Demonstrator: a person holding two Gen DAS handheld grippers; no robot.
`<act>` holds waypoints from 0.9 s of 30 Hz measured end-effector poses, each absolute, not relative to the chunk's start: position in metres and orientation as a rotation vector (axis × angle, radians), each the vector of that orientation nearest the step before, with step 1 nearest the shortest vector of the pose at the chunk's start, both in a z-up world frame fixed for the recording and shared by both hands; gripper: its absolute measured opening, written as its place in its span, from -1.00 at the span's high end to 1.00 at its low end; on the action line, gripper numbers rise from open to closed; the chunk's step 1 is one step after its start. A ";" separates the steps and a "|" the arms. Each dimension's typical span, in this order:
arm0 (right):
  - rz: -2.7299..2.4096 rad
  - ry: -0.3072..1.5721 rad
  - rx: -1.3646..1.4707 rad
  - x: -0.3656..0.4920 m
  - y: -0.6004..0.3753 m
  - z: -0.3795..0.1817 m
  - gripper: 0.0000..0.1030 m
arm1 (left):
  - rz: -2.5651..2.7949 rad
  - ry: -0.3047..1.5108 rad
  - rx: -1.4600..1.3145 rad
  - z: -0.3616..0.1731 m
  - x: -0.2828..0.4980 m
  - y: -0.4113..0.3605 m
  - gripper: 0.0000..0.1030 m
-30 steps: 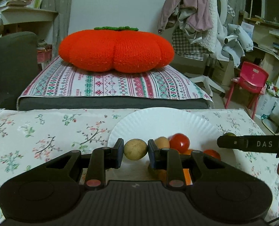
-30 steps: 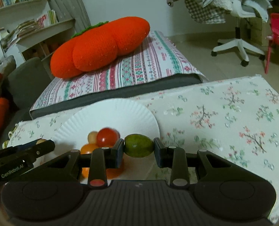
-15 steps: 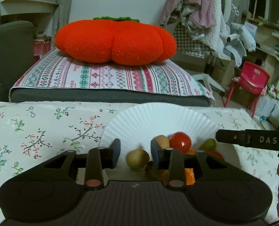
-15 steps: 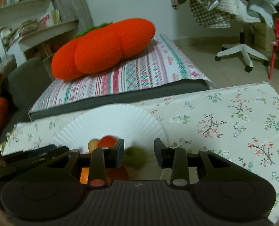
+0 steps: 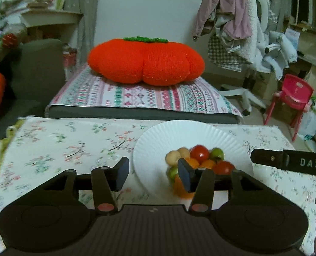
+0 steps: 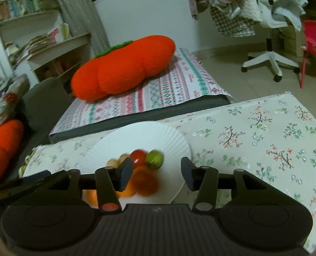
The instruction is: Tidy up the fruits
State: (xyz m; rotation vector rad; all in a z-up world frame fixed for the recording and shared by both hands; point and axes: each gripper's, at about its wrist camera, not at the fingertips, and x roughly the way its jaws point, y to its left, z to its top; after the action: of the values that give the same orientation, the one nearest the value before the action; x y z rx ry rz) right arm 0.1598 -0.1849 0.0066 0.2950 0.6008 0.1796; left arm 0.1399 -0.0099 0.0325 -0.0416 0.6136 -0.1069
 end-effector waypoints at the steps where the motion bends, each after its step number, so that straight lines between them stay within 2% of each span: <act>1: 0.184 0.598 0.283 0.154 -0.182 0.009 -0.13 | -0.097 0.615 -0.044 0.034 0.133 -0.010 0.10; 4: 0.174 0.595 0.231 0.136 -0.173 0.015 -0.35 | -0.070 0.630 -0.058 0.038 0.111 -0.009 -0.18; 7: 0.164 0.601 0.217 0.122 -0.168 0.018 -0.56 | -0.031 0.628 -0.039 0.038 0.090 -0.008 -0.29; 12: 0.176 0.624 0.251 0.100 -0.170 0.014 -0.70 | -0.012 0.638 -0.046 0.038 0.065 -0.002 -0.35; 17: 0.177 0.606 0.234 0.073 -0.165 0.015 -0.94 | -0.001 0.609 -0.008 0.043 0.046 -0.008 -0.55; 21: 0.172 0.584 0.212 0.053 -0.162 0.018 -0.99 | -0.006 0.598 -0.003 0.043 0.033 -0.009 -0.66; 27: 0.162 0.577 0.170 0.036 -0.159 0.013 -0.99 | -0.002 0.588 0.008 0.042 0.027 -0.012 -0.67</act>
State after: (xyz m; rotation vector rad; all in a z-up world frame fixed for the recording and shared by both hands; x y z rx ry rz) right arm 0.0358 -0.1587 0.0133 0.1699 0.5768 0.1617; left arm 0.0271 -0.0120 0.0422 0.0082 0.5883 -0.0017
